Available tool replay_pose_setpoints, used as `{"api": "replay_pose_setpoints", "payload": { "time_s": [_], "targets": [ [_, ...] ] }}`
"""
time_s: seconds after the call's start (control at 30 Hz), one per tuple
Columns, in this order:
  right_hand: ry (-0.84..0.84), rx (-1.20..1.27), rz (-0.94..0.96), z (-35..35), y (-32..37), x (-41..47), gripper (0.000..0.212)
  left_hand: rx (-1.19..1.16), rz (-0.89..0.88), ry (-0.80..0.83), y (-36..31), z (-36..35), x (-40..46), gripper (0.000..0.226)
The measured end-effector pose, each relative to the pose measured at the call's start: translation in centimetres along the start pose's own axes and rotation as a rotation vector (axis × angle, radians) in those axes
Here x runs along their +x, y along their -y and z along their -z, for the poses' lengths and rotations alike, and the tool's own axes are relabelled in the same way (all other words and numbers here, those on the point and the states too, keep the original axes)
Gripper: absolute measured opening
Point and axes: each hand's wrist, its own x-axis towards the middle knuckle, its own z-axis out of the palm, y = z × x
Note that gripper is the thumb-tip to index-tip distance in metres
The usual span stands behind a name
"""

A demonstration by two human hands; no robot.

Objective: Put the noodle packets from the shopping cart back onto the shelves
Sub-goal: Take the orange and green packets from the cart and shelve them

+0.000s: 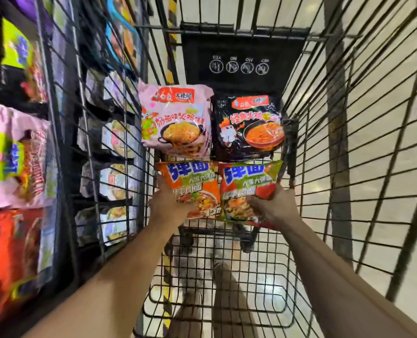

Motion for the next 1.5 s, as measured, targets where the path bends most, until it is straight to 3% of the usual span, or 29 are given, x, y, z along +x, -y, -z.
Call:
{"api": "replay_pose_setpoints", "payload": {
  "time_s": [0.1,0.2,0.3,0.4,0.57,0.77,1.0,1.27,1.5],
  "targets": [
    [0.024,-0.023,0.000,0.8,3.2,-3.8,0.079,-0.050,-0.034,-0.014,-0.8,0.2,-0.8,0.080],
    [0.098,0.012,0.011,-0.2,3.9,-5.6,0.075,-0.058,-0.060,0.026,-1.6,-0.1,-1.6,0.054],
    [0.043,-0.024,0.099,-0.9,3.9,-6.5,0.049,-0.147,-0.087,0.061,-1.6,-0.7,-2.1,0.057],
    [-0.003,-0.036,0.096,-0.9,4.3,-6.5,0.039,-0.167,-0.079,0.050,-1.2,-0.6,-2.2,0.059],
    [-0.018,-0.011,0.116,-0.5,4.3,-6.7,0.037,-0.138,-0.096,0.006,-1.0,0.8,-3.4,0.061],
    [-0.068,0.017,0.153,1.9,5.1,-9.8,0.041,-0.161,-0.249,-0.012,-2.5,4.2,-7.2,0.048],
    [-0.159,0.058,0.250,7.8,9.1,-16.5,0.039,-0.357,-0.342,0.075,-6.1,9.9,-12.5,0.056],
    [-0.296,0.078,0.432,16.3,16.7,-28.7,0.048,-0.450,-0.549,0.049,-13.9,20.2,-20.9,0.062],
    [-0.398,0.104,0.583,22.6,21.9,-40.5,0.054,-0.503,-0.718,0.064,-18.4,30.4,-28.1,0.081]
  ]
}}
